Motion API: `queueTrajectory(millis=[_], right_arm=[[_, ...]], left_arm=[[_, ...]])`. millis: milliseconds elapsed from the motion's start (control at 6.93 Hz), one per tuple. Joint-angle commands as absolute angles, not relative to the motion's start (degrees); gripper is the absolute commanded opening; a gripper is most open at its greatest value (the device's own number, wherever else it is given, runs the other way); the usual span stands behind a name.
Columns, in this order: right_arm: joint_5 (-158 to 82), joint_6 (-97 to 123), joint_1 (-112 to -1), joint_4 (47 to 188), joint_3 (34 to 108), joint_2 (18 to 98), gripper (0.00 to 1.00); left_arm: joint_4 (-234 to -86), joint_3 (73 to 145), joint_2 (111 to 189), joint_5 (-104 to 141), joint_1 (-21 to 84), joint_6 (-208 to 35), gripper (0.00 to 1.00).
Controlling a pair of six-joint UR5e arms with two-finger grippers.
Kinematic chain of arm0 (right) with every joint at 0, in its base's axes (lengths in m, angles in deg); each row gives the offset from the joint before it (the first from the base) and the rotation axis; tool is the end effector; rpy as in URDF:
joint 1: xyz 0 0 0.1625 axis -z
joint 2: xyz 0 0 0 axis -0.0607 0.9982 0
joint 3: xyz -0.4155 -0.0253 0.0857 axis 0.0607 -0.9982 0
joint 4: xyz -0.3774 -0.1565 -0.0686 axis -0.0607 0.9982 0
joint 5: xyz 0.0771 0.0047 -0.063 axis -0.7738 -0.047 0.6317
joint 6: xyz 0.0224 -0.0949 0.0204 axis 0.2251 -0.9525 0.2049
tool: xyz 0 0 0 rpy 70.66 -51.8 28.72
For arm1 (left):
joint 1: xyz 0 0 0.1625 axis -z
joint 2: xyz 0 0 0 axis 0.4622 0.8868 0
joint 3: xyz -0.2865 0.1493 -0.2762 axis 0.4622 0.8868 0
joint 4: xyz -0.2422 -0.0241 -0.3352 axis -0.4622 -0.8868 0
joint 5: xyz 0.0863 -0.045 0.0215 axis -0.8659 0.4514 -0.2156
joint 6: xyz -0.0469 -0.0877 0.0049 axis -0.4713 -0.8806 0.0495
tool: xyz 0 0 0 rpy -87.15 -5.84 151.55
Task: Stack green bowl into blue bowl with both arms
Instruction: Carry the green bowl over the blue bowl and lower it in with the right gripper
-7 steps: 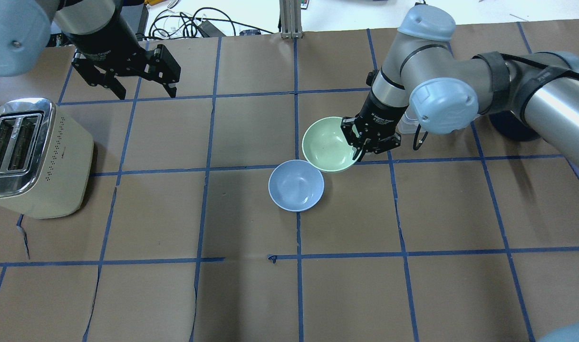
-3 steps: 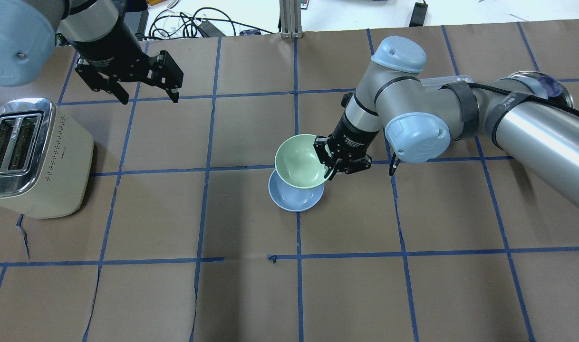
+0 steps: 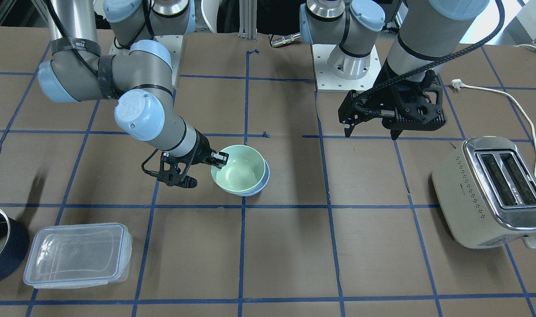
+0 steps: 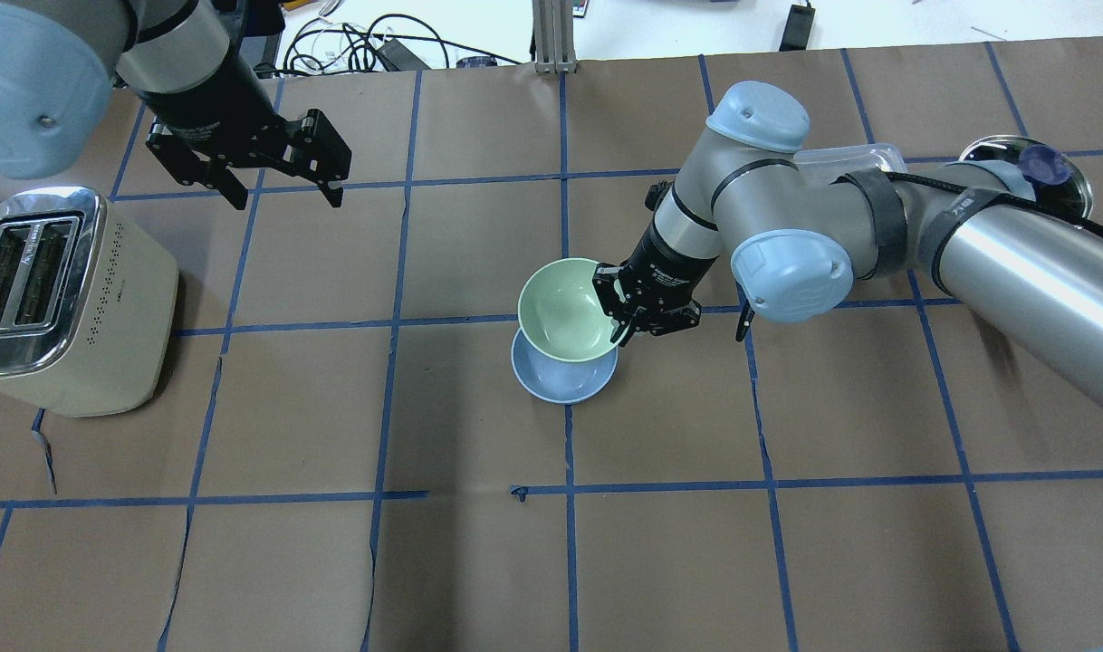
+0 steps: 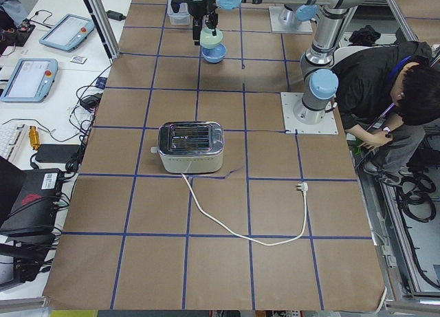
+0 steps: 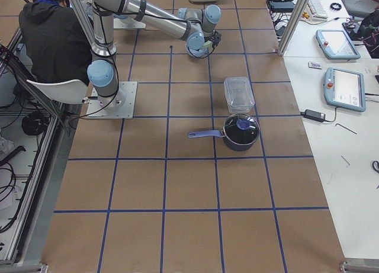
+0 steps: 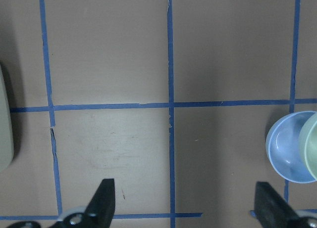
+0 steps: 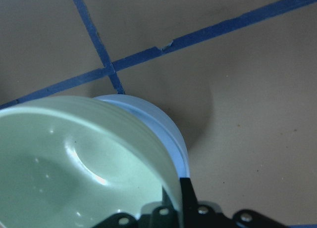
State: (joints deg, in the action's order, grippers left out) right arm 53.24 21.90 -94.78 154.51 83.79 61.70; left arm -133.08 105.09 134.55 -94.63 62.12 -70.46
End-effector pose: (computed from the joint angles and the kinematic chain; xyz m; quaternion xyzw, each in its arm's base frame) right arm 0.2454 -0.5090 0.2546 0.1603 0.9668 0.1227 0.1566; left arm -0.1271 -0.5220 0.4802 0.0077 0.9999 0.0025 0.0150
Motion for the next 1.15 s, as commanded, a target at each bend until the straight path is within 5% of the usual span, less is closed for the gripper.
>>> queueTrajectory(millis=[0, 144, 289, 433, 577, 1010], right_arm=[[52.6, 22.0, -94.8, 155.3, 84.3, 61.2, 0.15], [51.9, 21.9, -95.0, 155.4, 85.3, 60.8, 0.19], [51.8, 22.0, -95.0, 156.7, 85.5, 60.8, 0.41], [52.0, 22.2, -95.0, 158.9, 85.6, 60.8, 0.87], [51.9, 22.3, -95.0, 159.0, 85.3, 60.9, 1.00], [57.5, 21.9, -93.9, 158.2, 81.4, 62.2, 1.00]], left_arm=[[-133.0, 105.2, 134.5, -94.8, 62.1, -70.5, 1.00], [-133.1, 105.3, 134.5, -94.5, 62.1, -70.5, 1.00], [-133.1, 105.4, 134.5, -94.5, 62.1, -70.5, 1.00], [-133.1, 105.5, 134.5, -94.5, 62.1, -70.5, 1.00], [-133.1, 105.6, 134.4, -94.5, 62.1, -70.5, 1.00], [-133.1, 105.6, 134.4, -94.5, 62.1, -70.5, 1.00]])
